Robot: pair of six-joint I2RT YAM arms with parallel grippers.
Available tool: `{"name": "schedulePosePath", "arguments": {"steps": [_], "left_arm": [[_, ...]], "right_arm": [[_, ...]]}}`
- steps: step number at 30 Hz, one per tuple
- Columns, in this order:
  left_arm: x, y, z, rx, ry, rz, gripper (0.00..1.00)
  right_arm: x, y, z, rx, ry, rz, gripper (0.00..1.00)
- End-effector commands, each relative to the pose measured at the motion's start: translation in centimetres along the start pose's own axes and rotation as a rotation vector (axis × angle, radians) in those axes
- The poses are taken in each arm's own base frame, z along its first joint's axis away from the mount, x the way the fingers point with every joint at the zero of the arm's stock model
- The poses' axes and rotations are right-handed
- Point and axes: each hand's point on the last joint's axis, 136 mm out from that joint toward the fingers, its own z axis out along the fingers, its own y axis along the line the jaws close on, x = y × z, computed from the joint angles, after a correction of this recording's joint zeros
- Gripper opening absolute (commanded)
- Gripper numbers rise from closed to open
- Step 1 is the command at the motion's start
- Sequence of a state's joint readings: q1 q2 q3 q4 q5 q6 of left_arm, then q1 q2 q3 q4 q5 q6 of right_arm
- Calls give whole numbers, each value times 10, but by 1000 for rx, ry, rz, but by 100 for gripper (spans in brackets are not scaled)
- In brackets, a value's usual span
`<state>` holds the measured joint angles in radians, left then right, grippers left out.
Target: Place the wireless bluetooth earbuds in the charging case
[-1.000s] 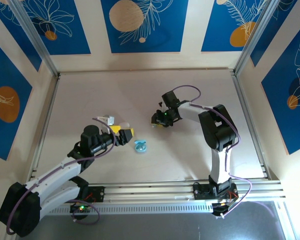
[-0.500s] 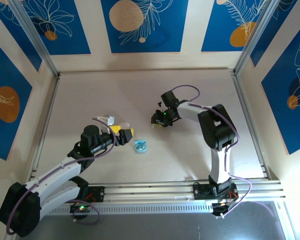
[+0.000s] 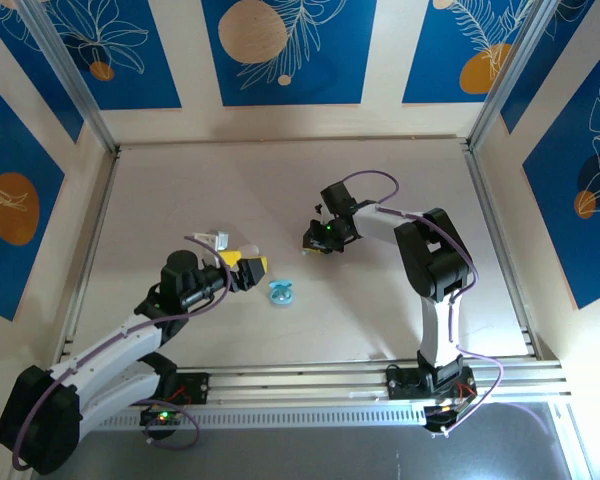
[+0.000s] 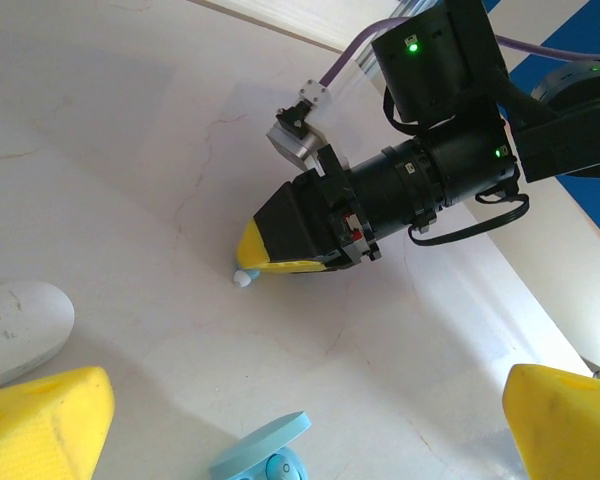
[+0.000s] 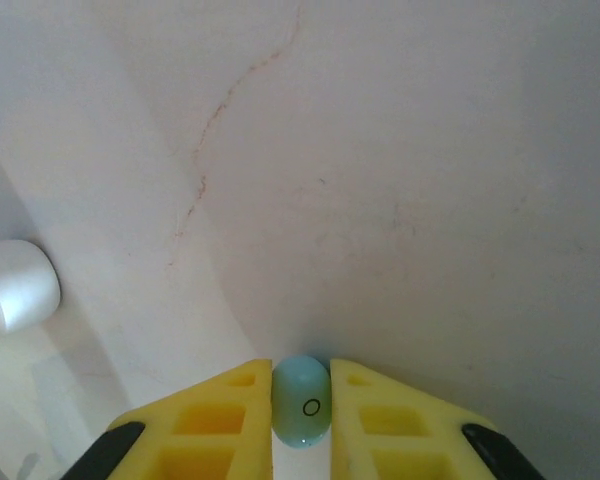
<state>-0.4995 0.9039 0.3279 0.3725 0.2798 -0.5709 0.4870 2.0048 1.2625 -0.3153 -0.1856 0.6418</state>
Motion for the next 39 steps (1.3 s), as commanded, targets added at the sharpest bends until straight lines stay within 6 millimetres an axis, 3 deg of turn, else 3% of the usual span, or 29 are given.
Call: {"name": "schedulePosePath", "arguments": {"steps": [1,13,22,25,29,32,35,39], "left_arm": [[0,4,-3,-18,-5,-9,100],[-1,8,-5,-46,-5,3,100],[4,27,-8,-170,41,29,100],[6,34,-12,-233,85,28,91],[16,36,-19,-269,162,-5,59],[38,40,-18,-274,238,-83,42],[60,43,-13,-248,290,-162,30],[78,46,-6,-236,353,-210,21]], "right_arm": [[12,7,5,-13,36,-1,15],[11,23,-36,-25,-52,-32,13],[31,22,-72,-26,-107,-67,12],[40,20,-84,-28,-127,-76,13],[51,18,-96,-42,-137,-91,13],[57,18,-102,-54,-145,-101,13],[63,17,-105,-66,-148,-105,13],[69,15,-106,-70,-149,-107,13]]}}
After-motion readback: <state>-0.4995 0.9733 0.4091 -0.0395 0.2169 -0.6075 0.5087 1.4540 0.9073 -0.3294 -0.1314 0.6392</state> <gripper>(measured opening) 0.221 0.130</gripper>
